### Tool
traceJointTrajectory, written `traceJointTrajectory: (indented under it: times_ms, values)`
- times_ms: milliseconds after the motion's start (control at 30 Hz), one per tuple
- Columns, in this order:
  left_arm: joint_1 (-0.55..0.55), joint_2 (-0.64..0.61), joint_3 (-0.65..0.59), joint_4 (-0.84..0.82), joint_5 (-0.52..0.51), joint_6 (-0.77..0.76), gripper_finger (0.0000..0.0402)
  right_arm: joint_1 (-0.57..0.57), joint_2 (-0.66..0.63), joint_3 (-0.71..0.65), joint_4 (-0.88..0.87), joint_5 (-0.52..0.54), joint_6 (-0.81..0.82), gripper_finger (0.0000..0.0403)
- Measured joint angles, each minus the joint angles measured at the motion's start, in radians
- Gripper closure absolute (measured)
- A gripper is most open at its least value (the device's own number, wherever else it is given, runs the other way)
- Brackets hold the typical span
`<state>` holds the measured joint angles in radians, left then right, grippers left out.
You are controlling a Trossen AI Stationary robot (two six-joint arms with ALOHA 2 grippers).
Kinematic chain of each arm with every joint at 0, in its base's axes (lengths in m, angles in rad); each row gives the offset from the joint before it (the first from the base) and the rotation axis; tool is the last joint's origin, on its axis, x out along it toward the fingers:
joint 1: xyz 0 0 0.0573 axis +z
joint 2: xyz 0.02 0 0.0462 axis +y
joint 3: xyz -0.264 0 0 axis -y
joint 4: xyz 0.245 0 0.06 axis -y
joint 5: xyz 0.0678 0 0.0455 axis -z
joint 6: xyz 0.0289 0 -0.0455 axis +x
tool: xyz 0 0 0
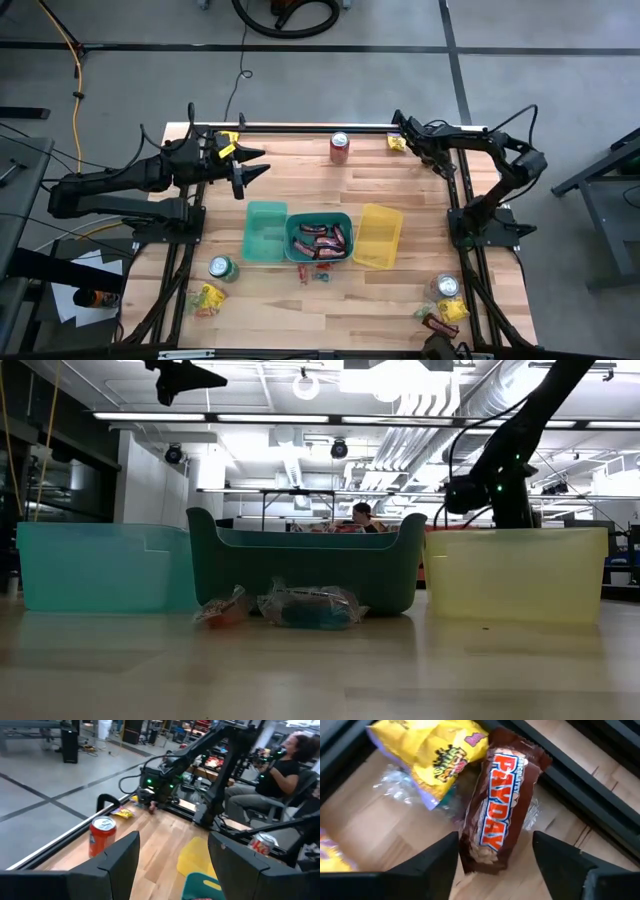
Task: Sort candy
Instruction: Put the chocolate bar into the blue bin
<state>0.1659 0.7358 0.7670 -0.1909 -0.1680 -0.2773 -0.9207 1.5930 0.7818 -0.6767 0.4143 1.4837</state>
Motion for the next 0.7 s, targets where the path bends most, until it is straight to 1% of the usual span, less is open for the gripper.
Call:
traceJointTrajectory:
  times_ms: [133,233,333,433,500,600,700]
  values:
    - [0.0,0.001,0.0,0.0,-0.011,-0.008,0.0179,-0.009,0.019,0.0,-0.012,-0.015,-0.041,0.0214]
    - [0.0,0.001,0.0,0.0,-0.029,-0.025,0.0179,0.0,0.005,0.0,-0.038,-0.012,-0.09,0.0267]
    - [0.0,0.001,0.0,0.0,-0.052,-0.027,0.0179,0.024,-0.036,0.0,-0.077,0.011,-0.172,0.0326]
    - [0.0,0.001,0.0,0.0,-0.076,-0.027,0.0179,0.068,-0.11,0.0,-0.12,0.053,-0.262,0.0379]
    - [0.0,0.001,0.0,0.001,-0.092,-0.027,0.0179,0.107,-0.187,0.0,-0.139,0.074,-0.312,0.0391]
    - [0.0,0.001,0.0,0.002,-0.107,-0.027,0.0179,0.185,-0.336,0.003,-0.129,0.084,-0.389,0.0382]
    - [0.0,0.001,0.0,0.002,-0.109,-0.027,0.0179,0.297,-0.499,0.007,-0.024,0.075,-0.509,0.0378]
